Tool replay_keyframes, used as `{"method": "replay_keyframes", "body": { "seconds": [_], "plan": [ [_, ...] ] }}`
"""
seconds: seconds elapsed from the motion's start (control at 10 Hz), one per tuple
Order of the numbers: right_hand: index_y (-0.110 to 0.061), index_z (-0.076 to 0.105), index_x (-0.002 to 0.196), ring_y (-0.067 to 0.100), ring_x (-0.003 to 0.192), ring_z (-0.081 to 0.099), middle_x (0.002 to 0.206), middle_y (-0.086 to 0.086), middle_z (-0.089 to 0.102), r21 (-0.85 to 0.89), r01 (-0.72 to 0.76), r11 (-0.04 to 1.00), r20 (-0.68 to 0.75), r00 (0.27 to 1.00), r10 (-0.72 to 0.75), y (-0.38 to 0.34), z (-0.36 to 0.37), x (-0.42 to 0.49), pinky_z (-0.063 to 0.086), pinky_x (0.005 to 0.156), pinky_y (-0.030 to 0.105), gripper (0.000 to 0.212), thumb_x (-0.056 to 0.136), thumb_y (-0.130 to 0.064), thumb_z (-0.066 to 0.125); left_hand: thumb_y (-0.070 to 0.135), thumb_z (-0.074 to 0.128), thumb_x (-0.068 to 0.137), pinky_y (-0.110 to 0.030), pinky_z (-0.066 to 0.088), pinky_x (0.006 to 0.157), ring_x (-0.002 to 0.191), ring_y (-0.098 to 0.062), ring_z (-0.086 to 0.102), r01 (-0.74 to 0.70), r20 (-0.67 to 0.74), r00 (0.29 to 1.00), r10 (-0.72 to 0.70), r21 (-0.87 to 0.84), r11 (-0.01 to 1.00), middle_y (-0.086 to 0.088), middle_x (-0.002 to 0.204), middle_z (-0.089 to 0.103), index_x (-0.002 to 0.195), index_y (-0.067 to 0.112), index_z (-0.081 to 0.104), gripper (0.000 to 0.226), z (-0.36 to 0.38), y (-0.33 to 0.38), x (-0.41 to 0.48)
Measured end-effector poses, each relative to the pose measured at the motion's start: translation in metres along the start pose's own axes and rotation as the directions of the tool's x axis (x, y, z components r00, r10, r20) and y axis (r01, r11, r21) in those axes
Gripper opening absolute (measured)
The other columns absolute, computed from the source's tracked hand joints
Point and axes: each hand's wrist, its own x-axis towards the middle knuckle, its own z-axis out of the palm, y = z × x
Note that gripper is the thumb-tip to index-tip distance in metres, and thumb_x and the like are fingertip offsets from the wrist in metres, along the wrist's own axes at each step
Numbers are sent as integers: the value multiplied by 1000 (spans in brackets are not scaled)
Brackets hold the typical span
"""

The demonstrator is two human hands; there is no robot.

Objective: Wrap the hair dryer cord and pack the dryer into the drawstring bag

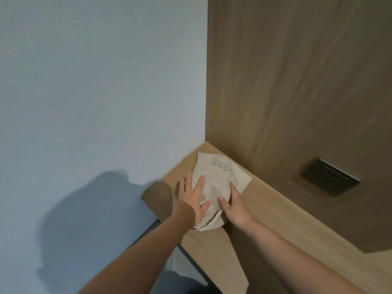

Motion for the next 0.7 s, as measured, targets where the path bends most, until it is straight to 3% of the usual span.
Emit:
{"method": "replay_keyframes", "body": {
  "seconds": [0.1, 0.2, 0.3, 0.4, 0.5, 0.6, 0.7],
  "plan": [
    [-25, 3, 151, 27, 143, 25, 160, 6, 10, -57, -55, 997, -19, 998, 54, 1, 9, 13, 25, 117, 41, 76, 93, -36, 51, 58, 26, 96, -46, 15, 118, 147, -28, -7, -50, -33, 998, 55, 129, 990, -9, 159, -16, 146, 34, -22, 74, 7, -18, 12],
    [-25, 1, 151, 29, 142, 28, 160, 8, 5, -70, -64, 996, -34, 998, 62, -6, 14, 32, 28, 116, 39, 75, 94, -35, 49, 57, 27, 96, -46, 11, 119, 148, -27, -6, -50, -27, 998, 53, 119, 992, -8, 159, -16, 147, 33, -20, 74, -1, -25, 34],
    [-26, 0, 151, 32, 138, 33, 160, 9, 4, -87, -79, 993, -24, 997, 77, -21, 14, 52, 35, 111, 45, 76, 93, -37, 49, 57, 28, 96, -45, 13, 119, 148, -27, 0, -22, -46, 999, 27, 102, 995, -8, 160, -11, 148, 33, -18, 73, -14, -28, 53],
    [-25, -1, 151, 32, 140, 31, 160, 9, 4, -96, -100, 990, 13, 995, 102, -28, 7, 62, 32, 113, 45, 80, 92, -37, 51, 56, 31, 96, -47, 16, 117, 147, -27, 4, -17, -34, 999, 20, 76, 997, -7, 161, -6, 150, 32, -12, 73, -23, -30, 58],
    [-19, 2, 151, 24, 143, 24, 159, 3, 11, -44, -79, 996, 65, 995, 81, -33, -2, 44, 25, 116, 34, 85, 89, -33, 57, 55, 40, 93, -52, 17, 116, 146, -28, 6, 49, 20, 999, -48, -54, 997, -6, 161, -1, 151, 31, -2, 76, -29, -26, 54],
    [-15, 14, 149, 19, 139, 30, 150, -7, 25, 25, -12, 1000, 61, 998, 10, -51, -28, 21, 29, 109, 28, 76, 89, -31, 58, 52, 44, 92, -51, 19, 115, 146, -28, 8, 63, -37, 997, -69, -149, 987, -6, 160, 6, 151, 26, 10, 73, -39, -12, 41],
    [-20, 44, 138, 14, 129, 46, 145, 1, 45, 136, 180, 974, -84, 982, -170, -98, -85, -18, 39, 102, 22, 46, 93, -28, 54, 49, 48, 91, -43, 18, 117, 145, -26, 14, -21, -169, 986, -3, -136, 990, -7, 158, 16, 150, 21, 17, 72, -46, 4, 25]
  ]
}}
